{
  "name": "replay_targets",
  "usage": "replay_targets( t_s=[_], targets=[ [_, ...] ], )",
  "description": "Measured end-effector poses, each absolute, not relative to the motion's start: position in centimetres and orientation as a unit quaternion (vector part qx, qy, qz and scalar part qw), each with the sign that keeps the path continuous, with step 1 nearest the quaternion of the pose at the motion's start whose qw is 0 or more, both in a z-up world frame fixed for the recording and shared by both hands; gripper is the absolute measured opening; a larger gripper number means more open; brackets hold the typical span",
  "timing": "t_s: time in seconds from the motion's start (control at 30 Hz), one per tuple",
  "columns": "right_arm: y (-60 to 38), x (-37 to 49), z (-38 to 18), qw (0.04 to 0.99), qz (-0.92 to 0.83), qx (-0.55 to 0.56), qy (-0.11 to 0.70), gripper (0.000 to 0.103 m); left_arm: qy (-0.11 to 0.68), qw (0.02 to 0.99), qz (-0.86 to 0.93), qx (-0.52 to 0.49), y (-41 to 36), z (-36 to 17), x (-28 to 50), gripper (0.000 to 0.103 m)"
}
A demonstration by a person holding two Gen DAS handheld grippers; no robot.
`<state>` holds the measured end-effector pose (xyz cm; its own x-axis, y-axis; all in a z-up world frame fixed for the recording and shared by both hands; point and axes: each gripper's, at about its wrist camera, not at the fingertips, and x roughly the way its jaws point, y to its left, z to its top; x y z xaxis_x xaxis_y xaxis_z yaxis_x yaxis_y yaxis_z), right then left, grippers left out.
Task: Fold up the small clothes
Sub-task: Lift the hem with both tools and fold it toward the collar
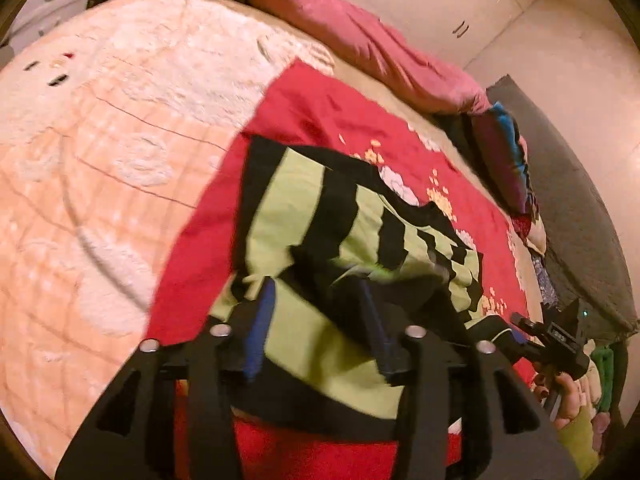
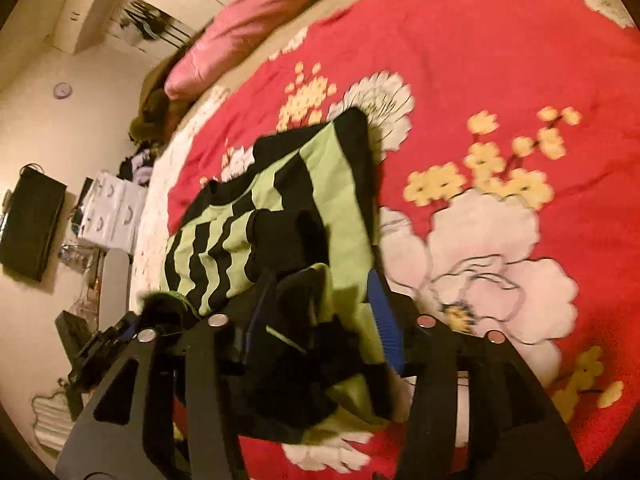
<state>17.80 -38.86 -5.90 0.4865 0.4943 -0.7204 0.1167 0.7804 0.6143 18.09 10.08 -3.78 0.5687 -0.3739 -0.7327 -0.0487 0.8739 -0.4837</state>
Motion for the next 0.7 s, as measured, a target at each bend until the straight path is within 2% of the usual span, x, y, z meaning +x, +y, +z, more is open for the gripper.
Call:
replay_targets(
  t_s=[0.13,0.2,0.23,0.3,0.37,0.43,0.53,0.6,0.7],
  targets=[
    [-39.3,15.3,-5.0,0.84,0.12,0.232,0.476,0.053,0.435,0.877,-0.081,-0.189,11.1,-2.8,15.7,0.044],
    [-38.5,13.7,-4.2,0.859,0.126,0.156,0.471,0.057,0.434,0.889,-0.072,-0.129,10.8,-2.4,14.6,0.047],
    [-37.9,13.1,-4.1,0.863,0.129,0.122,0.473,0.062,0.434,0.892,-0.068,-0.103,10.6,-2.2,14.2,0.052],
    [-36.8,12.0,-3.9,0.861,0.146,0.083,0.481,0.065,0.435,0.897,-0.063,-0.047,10.0,-2.0,13.7,0.055],
    [-35.5,11.5,-3.8,0.858,0.175,0.068,0.478,0.068,0.436,0.897,-0.068,-0.018,9.5,-1.8,13.5,0.056],
    [-34.4,11.4,-3.8,0.856,0.183,0.054,0.481,0.071,0.438,0.895,-0.081,0.009,8.5,-1.7,14.1,0.063],
    [-32.8,12.7,-4.1,0.853,0.19,0.065,0.481,0.071,0.447,0.885,-0.109,0.071,5.9,-2.1,15.4,0.063],
    [-32.2,13.2,-4.3,0.851,0.189,0.066,0.485,0.071,0.467,0.864,-0.113,0.147,3.8,-3.4,16.7,0.063],
    [-31.5,14.2,-4.7,0.846,0.174,0.057,0.501,0.07,0.456,0.857,-0.115,0.208,2.2,-4.0,17.6,0.063]
  ],
)
